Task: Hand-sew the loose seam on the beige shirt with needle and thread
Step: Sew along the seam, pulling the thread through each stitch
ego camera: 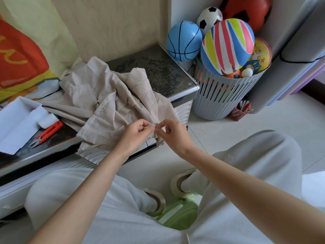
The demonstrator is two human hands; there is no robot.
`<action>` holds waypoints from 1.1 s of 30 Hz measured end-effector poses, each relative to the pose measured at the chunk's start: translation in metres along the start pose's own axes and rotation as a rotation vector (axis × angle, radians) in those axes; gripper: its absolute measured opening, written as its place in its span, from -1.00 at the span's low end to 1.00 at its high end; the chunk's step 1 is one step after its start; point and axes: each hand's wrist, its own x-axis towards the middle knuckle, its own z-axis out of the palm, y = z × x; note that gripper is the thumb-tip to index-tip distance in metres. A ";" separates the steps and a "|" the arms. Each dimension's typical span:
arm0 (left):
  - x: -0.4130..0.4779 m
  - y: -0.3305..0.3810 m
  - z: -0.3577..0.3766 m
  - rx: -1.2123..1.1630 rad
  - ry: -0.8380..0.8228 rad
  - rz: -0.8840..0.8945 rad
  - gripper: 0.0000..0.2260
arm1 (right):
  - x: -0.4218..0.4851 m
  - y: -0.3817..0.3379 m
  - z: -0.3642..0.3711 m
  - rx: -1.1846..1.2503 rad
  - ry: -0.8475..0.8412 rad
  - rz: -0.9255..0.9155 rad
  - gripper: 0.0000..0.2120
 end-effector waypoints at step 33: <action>-0.001 0.001 -0.003 -0.008 0.045 0.009 -0.84 | -0.007 0.008 -0.004 -0.040 -0.043 -0.005 -0.74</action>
